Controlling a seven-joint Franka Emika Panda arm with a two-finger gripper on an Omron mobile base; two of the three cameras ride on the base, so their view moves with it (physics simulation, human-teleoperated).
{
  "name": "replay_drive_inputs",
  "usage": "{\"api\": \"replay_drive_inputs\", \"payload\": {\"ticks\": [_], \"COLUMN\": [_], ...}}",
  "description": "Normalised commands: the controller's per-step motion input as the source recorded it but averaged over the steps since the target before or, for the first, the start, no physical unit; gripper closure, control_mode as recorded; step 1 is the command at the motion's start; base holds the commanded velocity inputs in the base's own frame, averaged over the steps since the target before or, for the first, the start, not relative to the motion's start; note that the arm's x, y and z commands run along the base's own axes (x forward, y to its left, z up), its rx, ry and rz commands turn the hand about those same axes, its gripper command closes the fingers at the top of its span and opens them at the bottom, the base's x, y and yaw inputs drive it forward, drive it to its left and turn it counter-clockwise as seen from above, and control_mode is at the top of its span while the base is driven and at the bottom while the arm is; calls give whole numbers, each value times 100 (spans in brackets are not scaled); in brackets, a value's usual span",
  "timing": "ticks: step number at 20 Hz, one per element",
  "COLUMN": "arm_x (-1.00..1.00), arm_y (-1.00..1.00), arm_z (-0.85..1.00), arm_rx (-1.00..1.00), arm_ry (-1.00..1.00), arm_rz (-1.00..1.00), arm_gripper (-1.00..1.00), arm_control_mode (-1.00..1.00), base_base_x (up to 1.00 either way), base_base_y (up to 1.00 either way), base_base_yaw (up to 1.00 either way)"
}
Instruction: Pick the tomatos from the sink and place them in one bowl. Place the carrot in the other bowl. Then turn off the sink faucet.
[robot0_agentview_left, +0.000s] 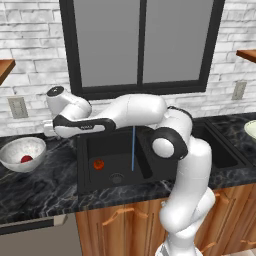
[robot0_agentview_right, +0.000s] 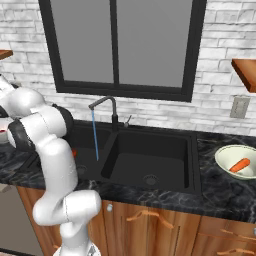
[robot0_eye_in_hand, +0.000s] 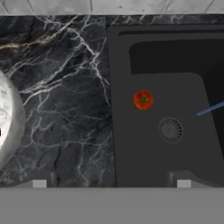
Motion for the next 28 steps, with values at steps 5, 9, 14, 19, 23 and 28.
{"api": "replay_drive_inputs", "payload": {"ticks": [5,9,14,19,23,28], "arm_x": [-1,0,0,0,0,0], "arm_y": [-63,-61,-45,-34,-7,-24], "arm_z": [-11,-18,-7,0,-16,-22], "arm_rx": [1,3,3,0,0,-3], "arm_ry": [3,4,7,10,5,7], "arm_rz": [12,20,22,21,17,19], "arm_gripper": [-100,-100,-100,-100,-100,-100], "arm_control_mode": [-100,-100,-100,-100,-100,-100], "base_base_x": [0,0,0,0,0,0], "base_base_y": [0,0,0,0,0,0], "base_base_yaw": [0,0,0,0,0,0]}}
